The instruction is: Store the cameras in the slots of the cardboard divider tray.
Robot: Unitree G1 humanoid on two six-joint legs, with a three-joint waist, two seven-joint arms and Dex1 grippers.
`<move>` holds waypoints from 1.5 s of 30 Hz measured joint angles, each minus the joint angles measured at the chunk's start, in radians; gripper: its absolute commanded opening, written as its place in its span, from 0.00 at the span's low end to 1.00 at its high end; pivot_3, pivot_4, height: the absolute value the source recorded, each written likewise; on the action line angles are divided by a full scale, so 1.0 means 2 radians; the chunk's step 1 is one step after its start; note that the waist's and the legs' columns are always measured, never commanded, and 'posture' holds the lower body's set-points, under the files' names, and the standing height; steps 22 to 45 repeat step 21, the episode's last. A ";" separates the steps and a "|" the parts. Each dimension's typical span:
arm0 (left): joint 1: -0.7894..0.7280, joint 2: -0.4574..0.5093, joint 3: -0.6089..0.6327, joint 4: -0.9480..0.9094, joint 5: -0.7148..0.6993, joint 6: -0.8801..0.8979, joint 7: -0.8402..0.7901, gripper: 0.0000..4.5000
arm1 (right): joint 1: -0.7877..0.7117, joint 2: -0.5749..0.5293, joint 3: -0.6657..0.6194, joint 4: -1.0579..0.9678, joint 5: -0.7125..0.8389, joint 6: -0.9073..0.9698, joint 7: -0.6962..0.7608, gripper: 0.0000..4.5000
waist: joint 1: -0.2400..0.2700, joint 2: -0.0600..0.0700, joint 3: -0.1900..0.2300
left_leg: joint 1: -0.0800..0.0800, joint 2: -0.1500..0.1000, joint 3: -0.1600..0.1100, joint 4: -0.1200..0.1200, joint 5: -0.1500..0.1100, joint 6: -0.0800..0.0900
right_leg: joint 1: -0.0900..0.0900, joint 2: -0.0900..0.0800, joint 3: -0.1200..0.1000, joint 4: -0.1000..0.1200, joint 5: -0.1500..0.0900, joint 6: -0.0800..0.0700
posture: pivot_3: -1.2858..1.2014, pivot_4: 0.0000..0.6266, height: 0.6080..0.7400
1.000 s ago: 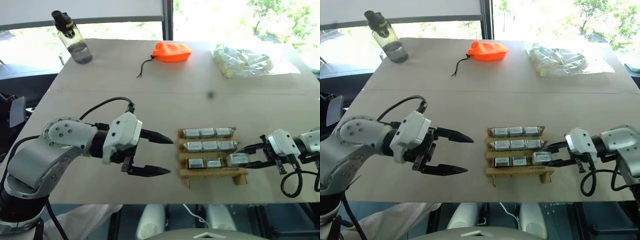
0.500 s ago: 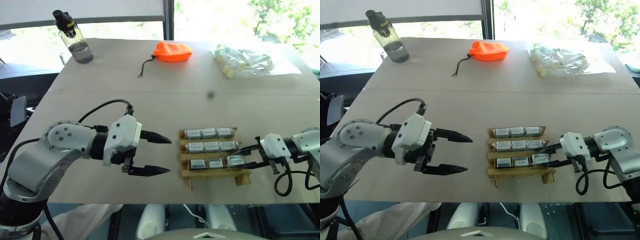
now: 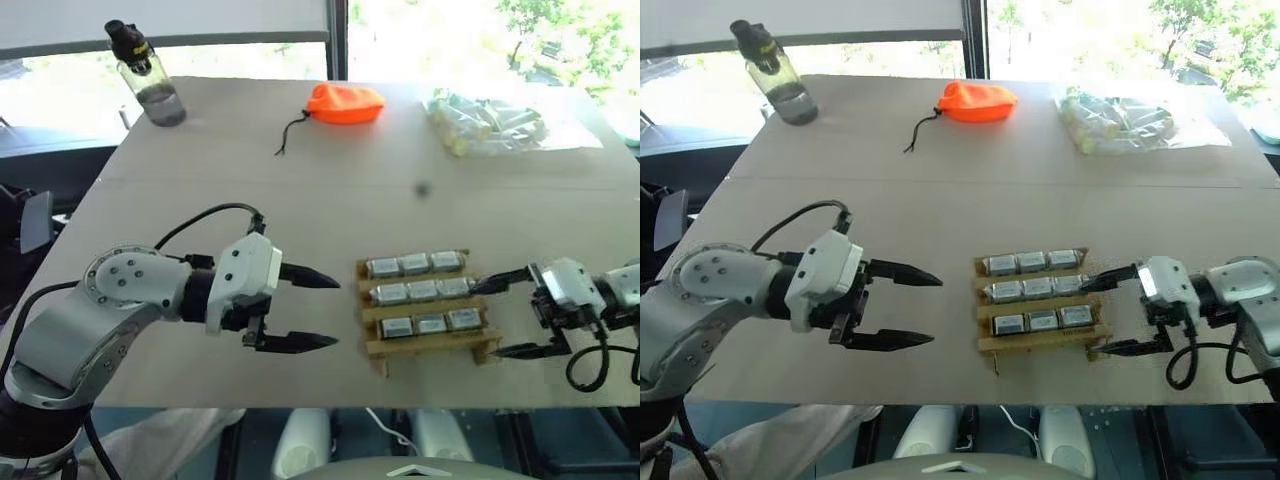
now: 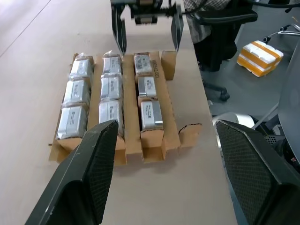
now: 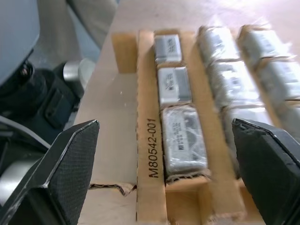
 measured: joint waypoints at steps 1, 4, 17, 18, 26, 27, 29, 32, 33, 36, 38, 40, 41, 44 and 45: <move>0.005 0.000 0.001 0.002 0.003 -0.001 0.003 0.77 | 0.008 -0.001 -0.010 -0.004 0.006 0.008 -0.002 1.00 | 0.000 0.000 0.000 | 0.000 0.000 0.000 0.000 0.000 0.000 | 0.000 0.000 0.000 0.000 0.000 0.000 | 0.52 0.24 1.00; 0.034 -0.010 0.009 0.015 0.028 -0.004 0.035 0.77 | 0.046 -0.002 -0.062 -0.011 0.028 0.044 -0.021 1.00 | 0.000 0.000 0.000 | 0.000 0.000 0.000 0.000 0.000 0.000 | 0.000 0.000 0.000 0.000 0.000 0.000 | 0.52 0.24 1.00; 0.152 -0.090 -0.011 0.098 0.169 -0.114 0.117 0.77 | 0.066 0.028 -0.135 0.179 -0.028 -0.012 -0.009 1.00 | -0.001 0.000 0.000 | 0.001 0.000 0.001 0.000 -0.001 0.002 | 0.000 0.000 0.001 0.001 0.000 -0.001 | 0.52 0.24 1.00; 0.152 -0.097 -0.011 0.104 0.170 -0.117 0.121 0.77 | 0.061 0.028 -0.135 0.189 -0.031 -0.016 -0.008 1.00 | -0.001 0.000 0.000 | 0.001 0.000 0.001 0.000 -0.001 0.002 | 0.000 0.000 0.001 0.001 0.000 0.000 | 0.52 0.24 1.00; 0.153 -0.106 -0.011 0.123 0.180 -0.142 0.122 0.77 | 0.040 0.036 -0.135 0.222 -0.043 -0.035 -0.005 1.00 | -0.001 0.000 0.000 | 0.001 0.000 0.001 0.000 -0.001 0.002 | 0.000 0.000 0.001 0.001 0.000 0.000 | 0.52 0.24 1.00; 0.153 -0.106 -0.011 0.123 0.180 -0.142 0.122 0.77 | 0.040 0.036 -0.135 0.222 -0.043 -0.035 -0.005 1.00 | -0.001 0.000 0.000 | 0.001 0.000 0.001 0.000 -0.001 0.002 | 0.000 0.000 0.001 0.001 0.000 0.000 | 0.52 0.24 1.00; 0.153 -0.106 -0.011 0.123 0.180 -0.142 0.122 0.77 | 0.040 0.036 -0.135 0.222 -0.043 -0.035 -0.005 1.00 | -0.001 0.000 0.000 | 0.001 0.000 0.001 0.000 -0.001 0.002 | 0.000 0.000 0.001 0.001 0.000 0.000 | 0.52 0.24 1.00; 0.153 -0.106 -0.011 0.123 0.180 -0.142 0.122 0.77 | 0.040 0.036 -0.135 0.222 -0.043 -0.035 -0.005 1.00 | -0.001 0.000 0.000 | 0.001 0.000 0.001 0.000 -0.001 0.002 | 0.000 0.000 0.001 0.001 0.000 0.000 | 0.52 0.24 1.00; 0.153 -0.106 -0.011 0.123 0.180 -0.142 0.122 0.77 | 0.040 0.036 -0.135 0.222 -0.043 -0.035 -0.005 1.00 | -0.001 0.000 0.000 | 0.001 0.000 0.001 0.000 -0.001 0.002 | 0.000 0.000 0.001 0.001 0.000 0.000 | 0.52 0.24 1.00; 0.153 -0.106 -0.011 0.123 0.180 -0.142 0.122 0.77 | 0.040 0.036 -0.135 0.222 -0.043 -0.035 -0.005 1.00 | -0.001 0.000 0.000 | 0.001 0.000 0.001 0.000 -0.001 0.002 | 0.000 0.000 0.001 0.001 0.000 0.000 | 0.52 0.24 1.00; 0.153 -0.106 -0.011 0.123 0.180 -0.142 0.122 0.77 | 0.040 0.036 -0.135 0.222 -0.043 -0.035 -0.005 1.00 | -0.001 0.000 0.000 | 0.001 0.000 0.001 0.000 -0.001 0.002 | 0.000 0.000 0.001 0.001 0.000 0.000 | 0.52 0.24 1.00; 0.153 -0.106 -0.011 0.123 0.180 -0.142 0.122 0.77 | 0.040 0.036 -0.135 0.222 -0.043 -0.035 -0.005 1.00 | -0.001 0.000 0.000 | 0.001 0.000 0.001 0.000 -0.001 0.002 | 0.000 0.000 0.001 0.001 0.000 0.000 | 0.52 0.24 1.00; 0.153 -0.106 -0.011 0.123 0.180 -0.142 0.122 0.77 | 0.040 0.036 -0.135 0.222 -0.043 -0.035 -0.005 1.00 | -0.001 0.000 0.000 | 0.001 0.000 0.001 0.000 -0.001 0.002 | 0.000 0.000 0.001 0.001 0.000 0.000 | 0.52 0.24 1.00; 0.153 -0.106 -0.011 0.123 0.180 -0.142 0.122 0.77 | 0.040 0.036 -0.135 0.222 -0.043 -0.035 -0.005 1.00 | -0.001 0.000 0.000 | 0.001 0.000 0.001 0.000 -0.001 0.002 | 0.000 0.000 0.001 0.001 0.000 0.000 | 0.52 0.24 1.00; 0.153 -0.106 -0.011 0.123 0.180 -0.142 0.122 0.77 | 0.040 0.036 -0.135 0.222 -0.043 -0.035 -0.005 1.00 | -0.001 0.000 0.000 | 0.001 0.000 0.001 0.000 -0.001 0.002 | 0.000 0.000 0.001 0.001 0.000 0.000 | 0.52 0.24 1.00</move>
